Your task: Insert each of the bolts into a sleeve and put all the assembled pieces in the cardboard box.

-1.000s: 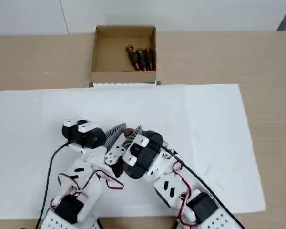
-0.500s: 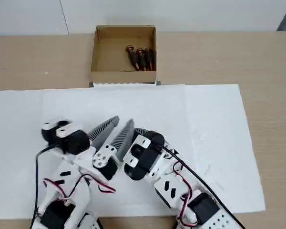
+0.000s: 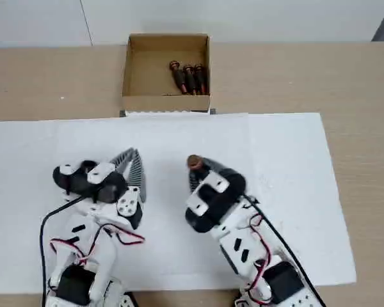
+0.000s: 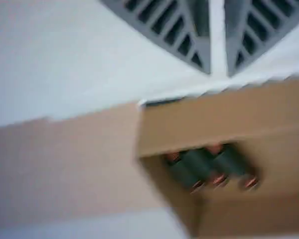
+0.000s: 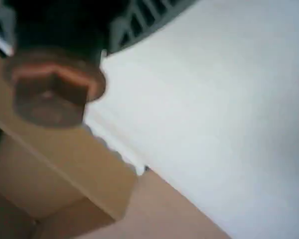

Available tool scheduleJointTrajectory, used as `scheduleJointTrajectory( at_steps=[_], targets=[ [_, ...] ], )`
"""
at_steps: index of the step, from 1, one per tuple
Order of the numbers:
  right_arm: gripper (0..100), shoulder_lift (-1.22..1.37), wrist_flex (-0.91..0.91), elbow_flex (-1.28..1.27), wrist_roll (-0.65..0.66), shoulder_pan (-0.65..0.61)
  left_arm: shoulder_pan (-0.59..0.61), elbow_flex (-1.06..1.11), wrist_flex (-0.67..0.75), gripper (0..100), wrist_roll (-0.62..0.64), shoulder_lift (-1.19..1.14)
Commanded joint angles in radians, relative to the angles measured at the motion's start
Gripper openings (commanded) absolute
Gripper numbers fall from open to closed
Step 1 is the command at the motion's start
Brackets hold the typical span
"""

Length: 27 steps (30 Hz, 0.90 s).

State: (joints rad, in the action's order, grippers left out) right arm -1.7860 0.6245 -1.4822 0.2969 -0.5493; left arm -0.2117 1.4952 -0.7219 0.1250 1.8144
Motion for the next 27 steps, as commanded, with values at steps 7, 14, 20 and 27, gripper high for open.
scheduleJointTrajectory(
  at_steps=[7,14,20,27],
  targets=[
    [0.2,-0.027,0.048,0.064,-0.170,0.226,0.120,0.186,-0.005,1,-0.068,0.008],
    [0.2,-0.027,0.130,0.064,-0.193,0.315,0.144,0.185,-0.118,1,-0.071,0.008],
    [0.2,-0.027,0.189,0.066,-0.256,0.357,0.153,0.185,-0.124,1,-0.074,0.008],
    [0.2,-0.027,0.272,0.066,-0.304,0.355,0.153,0.185,-0.176,1,-0.071,0.008]
  ],
)
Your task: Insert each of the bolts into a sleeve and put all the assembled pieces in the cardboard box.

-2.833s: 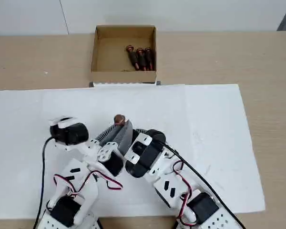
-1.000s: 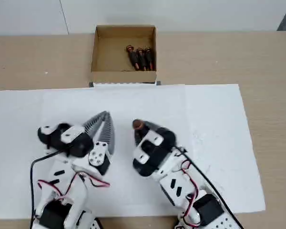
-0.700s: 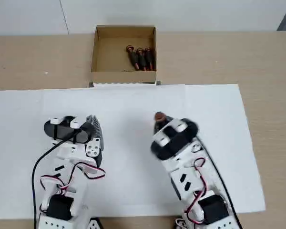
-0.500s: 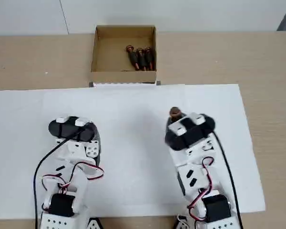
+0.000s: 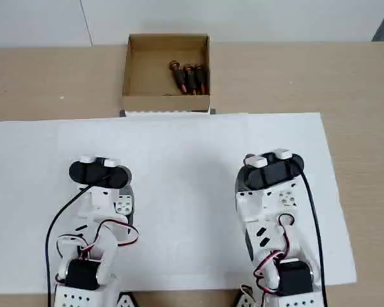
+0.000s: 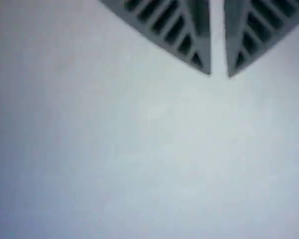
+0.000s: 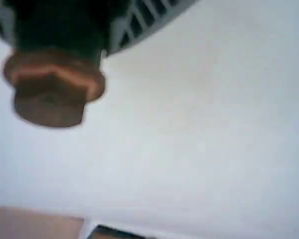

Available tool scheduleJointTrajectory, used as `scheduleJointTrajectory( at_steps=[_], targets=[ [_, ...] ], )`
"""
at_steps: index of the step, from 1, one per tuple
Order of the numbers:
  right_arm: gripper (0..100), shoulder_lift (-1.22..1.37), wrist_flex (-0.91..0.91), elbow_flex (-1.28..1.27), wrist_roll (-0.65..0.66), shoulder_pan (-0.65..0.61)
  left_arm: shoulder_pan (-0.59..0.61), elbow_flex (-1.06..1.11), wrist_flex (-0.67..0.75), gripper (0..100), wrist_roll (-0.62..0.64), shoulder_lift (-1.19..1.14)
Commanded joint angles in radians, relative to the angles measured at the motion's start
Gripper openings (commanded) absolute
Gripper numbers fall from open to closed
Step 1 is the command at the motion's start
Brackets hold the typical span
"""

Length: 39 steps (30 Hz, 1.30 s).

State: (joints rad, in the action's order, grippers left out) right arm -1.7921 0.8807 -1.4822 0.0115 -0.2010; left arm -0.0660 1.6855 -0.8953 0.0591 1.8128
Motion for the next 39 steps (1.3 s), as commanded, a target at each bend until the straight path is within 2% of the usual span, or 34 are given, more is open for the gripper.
scheduleJointTrajectory(
  at_steps=[1,19,27,34,39],
  targets=[
    [0.2,-0.021,0.022,0.066,-0.018,0.005,0.008,-0.005,-0.003,1,-0.005,0.009],
    [0.2,0.024,0.022,0.117,-0.015,0.002,0.006,-0.005,-0.005,1,-0.011,0.009],
    [0.2,0.364,-0.044,0.350,-0.018,0.008,0.006,-0.005,-0.005,1,-0.011,0.009],
    [0.2,0.679,-0.243,0.482,-0.087,0.002,0.006,-0.005,-0.005,1,-0.011,0.009],
    [0.2,0.843,-0.337,0.551,-0.091,0.002,0.006,-0.005,-0.005,1,-0.011,0.009]
  ],
)
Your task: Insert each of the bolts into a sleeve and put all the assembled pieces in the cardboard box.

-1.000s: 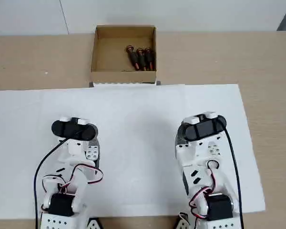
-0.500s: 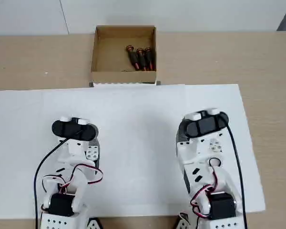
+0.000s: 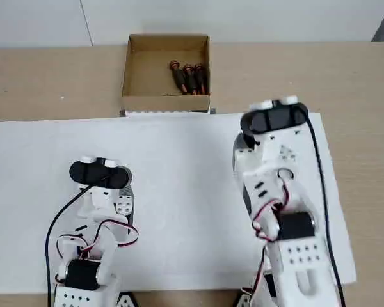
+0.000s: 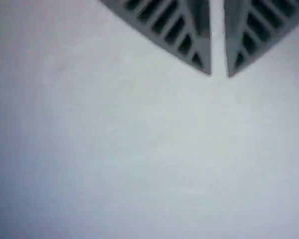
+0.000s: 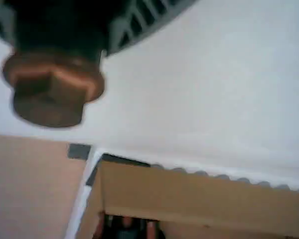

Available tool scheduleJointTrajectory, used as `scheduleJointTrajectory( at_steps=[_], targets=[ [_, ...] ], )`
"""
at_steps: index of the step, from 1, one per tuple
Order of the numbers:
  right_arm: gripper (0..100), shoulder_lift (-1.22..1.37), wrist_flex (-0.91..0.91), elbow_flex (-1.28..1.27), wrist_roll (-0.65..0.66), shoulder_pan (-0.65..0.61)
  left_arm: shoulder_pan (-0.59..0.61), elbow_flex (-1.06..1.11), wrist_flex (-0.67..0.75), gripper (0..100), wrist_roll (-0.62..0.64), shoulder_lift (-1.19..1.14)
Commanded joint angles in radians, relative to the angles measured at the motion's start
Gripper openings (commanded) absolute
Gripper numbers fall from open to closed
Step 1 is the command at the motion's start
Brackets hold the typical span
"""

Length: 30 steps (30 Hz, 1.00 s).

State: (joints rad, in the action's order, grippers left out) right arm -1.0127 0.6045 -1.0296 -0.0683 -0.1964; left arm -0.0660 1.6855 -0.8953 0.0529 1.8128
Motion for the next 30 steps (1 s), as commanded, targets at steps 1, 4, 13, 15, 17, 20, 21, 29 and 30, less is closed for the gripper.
scheduleJointTrajectory(
  at_steps=[1,4,13,15,17,20,21,29,30],
  targets=[
    [0.2,0.087,-0.065,0.117,-0.011,-0.002,0.006,-0.005,-0.005,1,-0.005,0.009],
    [0.2,0.137,-0.068,0.163,-0.011,-0.001,0.006,-0.005,-0.005,1,-0.005,0.009],
    [0.2,0.197,-0.070,0.275,-0.009,-0.002,0.006,-0.005,-0.005,1,-0.005,0.009],
    [0.2,0.223,-0.070,0.313,-0.008,-0.002,0.006,-0.005,-0.005,1,-0.005,0.009],
    [0.2,0.265,-0.070,0.358,-0.008,-0.002,0.006,-0.005,-0.005,1,-0.005,0.009],
    [0.2,0.348,-0.070,0.437,-0.011,-0.004,0.006,-0.005,-0.005,1,-0.005,0.009],
    [0.2,0.378,-0.070,0.466,-0.011,-0.004,0.006,-0.005,-0.005,1,-0.005,0.009],
    [0.2,0.622,-0.070,0.663,-0.005,-0.097,0.006,-0.005,-0.005,1,-0.005,0.009],
    [0.2,0.651,-0.070,0.686,-0.005,-0.102,0.006,-0.005,-0.005,1,-0.005,0.009]
  ],
)
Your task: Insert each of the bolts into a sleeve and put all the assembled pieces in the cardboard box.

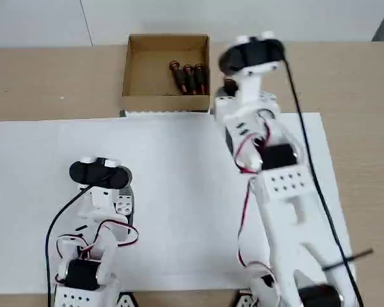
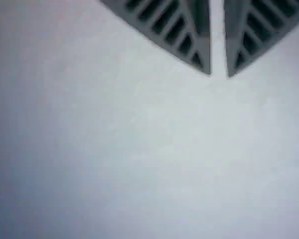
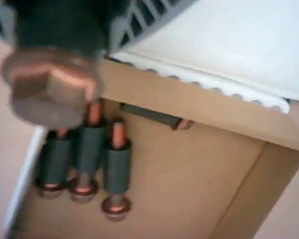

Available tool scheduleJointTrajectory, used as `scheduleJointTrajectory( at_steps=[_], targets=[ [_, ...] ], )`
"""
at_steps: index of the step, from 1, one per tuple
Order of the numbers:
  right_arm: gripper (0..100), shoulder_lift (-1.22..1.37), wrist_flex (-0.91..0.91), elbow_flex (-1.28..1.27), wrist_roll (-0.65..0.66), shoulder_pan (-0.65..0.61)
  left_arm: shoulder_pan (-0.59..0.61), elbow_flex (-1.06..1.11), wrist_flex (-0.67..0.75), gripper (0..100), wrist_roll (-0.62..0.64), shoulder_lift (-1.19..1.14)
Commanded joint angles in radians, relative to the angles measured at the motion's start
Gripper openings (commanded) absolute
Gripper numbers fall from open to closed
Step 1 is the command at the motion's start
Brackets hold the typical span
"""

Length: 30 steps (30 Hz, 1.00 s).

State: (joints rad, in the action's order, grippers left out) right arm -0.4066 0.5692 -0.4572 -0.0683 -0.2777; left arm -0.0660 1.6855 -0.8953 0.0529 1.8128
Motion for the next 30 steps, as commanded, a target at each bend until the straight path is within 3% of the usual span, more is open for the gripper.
scheduleJointTrajectory(
  at_steps=[1,24,30],
  targets=[
    [0.3,0.076,-0.035,0.135,-0.005,-0.028,0.006,-0.005,-0.005,1,-0.005,0.009],
    [0.3,0.650,-0.035,0.720,0.029,-0.038,0.006,-0.005,-0.005,1,-0.005,0.009],
    [0.3,0.799,-0.200,0.806,0.126,-0.062,0.006,-0.005,-0.005,1,-0.005,0.009]
  ],
)
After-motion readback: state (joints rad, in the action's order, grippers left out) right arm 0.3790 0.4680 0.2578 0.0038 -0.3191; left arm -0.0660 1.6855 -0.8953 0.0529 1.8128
